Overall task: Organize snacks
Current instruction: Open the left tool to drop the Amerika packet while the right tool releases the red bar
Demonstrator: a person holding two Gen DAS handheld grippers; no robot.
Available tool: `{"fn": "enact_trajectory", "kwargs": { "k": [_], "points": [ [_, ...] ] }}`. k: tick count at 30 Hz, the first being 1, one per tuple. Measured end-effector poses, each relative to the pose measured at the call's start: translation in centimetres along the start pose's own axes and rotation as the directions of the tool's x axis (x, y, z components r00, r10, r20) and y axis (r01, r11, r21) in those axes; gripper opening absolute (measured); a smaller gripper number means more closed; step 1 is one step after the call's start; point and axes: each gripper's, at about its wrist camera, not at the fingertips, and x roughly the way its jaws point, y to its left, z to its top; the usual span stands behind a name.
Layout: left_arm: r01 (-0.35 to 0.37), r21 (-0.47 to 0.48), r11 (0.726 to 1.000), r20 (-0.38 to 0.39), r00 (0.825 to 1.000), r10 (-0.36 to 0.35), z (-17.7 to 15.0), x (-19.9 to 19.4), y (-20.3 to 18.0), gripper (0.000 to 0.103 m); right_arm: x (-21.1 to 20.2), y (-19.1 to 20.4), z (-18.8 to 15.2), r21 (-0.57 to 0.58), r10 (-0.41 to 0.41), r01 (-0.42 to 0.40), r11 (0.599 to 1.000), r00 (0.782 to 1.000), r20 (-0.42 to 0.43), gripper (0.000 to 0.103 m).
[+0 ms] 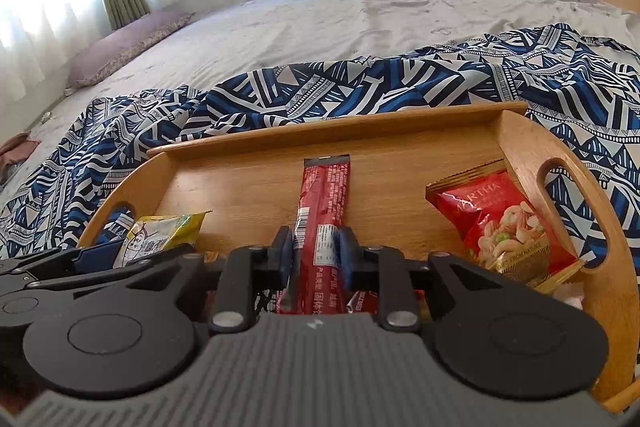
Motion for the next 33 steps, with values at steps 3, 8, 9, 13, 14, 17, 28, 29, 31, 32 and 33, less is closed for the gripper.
{"fn": "enact_trajectory", "kwargs": {
  "k": [3,8,9,13,14,17,28,29,31,32,33],
  "points": [
    [-0.001,0.001,1.000,-0.003,1.000,0.001,0.1,0.0,0.0,0.053,-0.1,0.1,0.0,-0.001,-0.001,0.001,1.000,1.000,0.002,0.034],
    [0.003,0.000,1.000,-0.003,1.000,-0.003,0.2,-0.4,0.2,0.058,-0.7,0.5,-0.1,-0.010,0.010,-0.010,1.000,1.000,0.012,0.042],
    [0.003,0.002,1.000,0.002,1.000,-0.003,0.2,-0.6,0.2,0.063,-0.9,0.6,0.0,-0.021,0.009,-0.008,1.000,1.000,0.018,0.043],
    [-0.010,0.015,1.000,0.026,1.000,0.010,0.4,-1.8,0.1,0.072,-2.0,1.0,0.1,-0.058,0.010,-0.007,0.998,0.999,0.043,0.053],
    [-0.010,0.017,1.000,0.029,1.000,0.010,0.4,-2.1,0.1,0.074,-2.4,1.1,0.1,-0.066,0.010,-0.007,0.998,0.999,0.048,0.055],
    [0.002,0.011,1.000,0.036,0.999,-0.002,0.5,-3.0,0.3,0.081,-3.6,1.0,0.2,-0.081,0.005,0.001,0.997,0.998,0.067,0.065],
    [0.034,0.040,0.999,0.072,0.997,-0.037,-0.5,-7.9,0.3,0.093,-8.9,1.0,-1.2,-0.179,0.032,-0.010,0.984,0.992,0.122,0.081],
    [0.038,0.041,0.998,0.073,0.996,-0.041,-0.7,-8.5,0.4,0.093,-9.4,1.1,-1.4,-0.191,0.033,-0.009,0.981,0.992,0.125,0.084],
    [0.045,0.042,0.998,0.073,0.996,-0.048,-1.2,-9.4,0.5,0.094,-10.3,1.4,-2.0,-0.220,0.036,-0.006,0.975,0.990,0.133,0.088],
    [0.049,0.044,0.998,0.073,0.996,-0.052,-1.6,-9.9,0.5,0.094,-10.8,1.4,-2.4,-0.232,0.039,-0.006,0.973,0.990,0.136,0.089],
    [0.052,0.046,0.998,0.075,0.996,-0.055,-1.9,-10.4,0.6,0.095,-11.3,1.5,-2.7,-0.245,0.042,-0.008,0.969,0.990,0.137,0.089]
  ]
}}
